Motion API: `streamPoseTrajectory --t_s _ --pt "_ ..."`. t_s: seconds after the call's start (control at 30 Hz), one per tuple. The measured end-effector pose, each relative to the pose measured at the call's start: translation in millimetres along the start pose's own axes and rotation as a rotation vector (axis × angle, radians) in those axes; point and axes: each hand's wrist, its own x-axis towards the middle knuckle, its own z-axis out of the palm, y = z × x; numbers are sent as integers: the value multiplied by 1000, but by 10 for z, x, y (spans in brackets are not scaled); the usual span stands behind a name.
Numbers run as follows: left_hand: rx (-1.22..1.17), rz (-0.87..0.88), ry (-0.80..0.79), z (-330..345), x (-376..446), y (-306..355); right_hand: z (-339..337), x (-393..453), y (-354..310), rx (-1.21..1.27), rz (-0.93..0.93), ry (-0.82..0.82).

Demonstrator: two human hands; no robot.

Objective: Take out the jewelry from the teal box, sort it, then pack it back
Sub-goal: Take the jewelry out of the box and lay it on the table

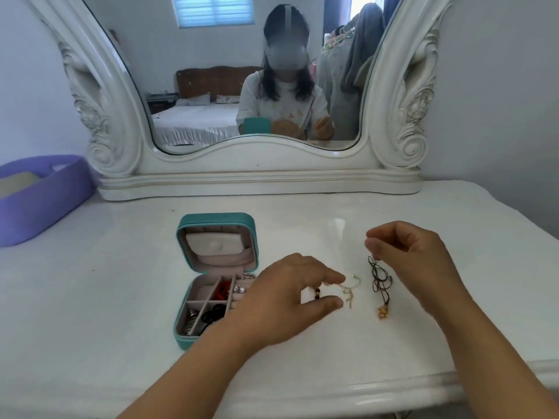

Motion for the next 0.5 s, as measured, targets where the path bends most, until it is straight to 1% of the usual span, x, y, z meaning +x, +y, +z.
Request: streamPoseTrajectory --t_s 0.07,0.2,0.3,0.37,0.4,0.43,0.5 --pt "39 -25 66 -244 -178 -103 181 -161 -175 -5 -51 -96" --pt "139 -141 225 -640 -505 -421 587 -422 -373 -60 -159 -255" --pt "209 -227 409 -822 -650 -599 860 -529 -431 -119 -287 -316" --pt "275 -244 477 -867 -690 -690 1007 -546 -438 -162 -375 -341" --pt "295 -237 487 -867 -696 -731 1068 -548 -433 -184 -404 -349" --pt "264 -234 477 -852 -691 -774 1116 -549 -424 -200 -419 -358" --pt "62 -256 387 -809 -689 -841 1213 -557 -398 -224 -431 -396"
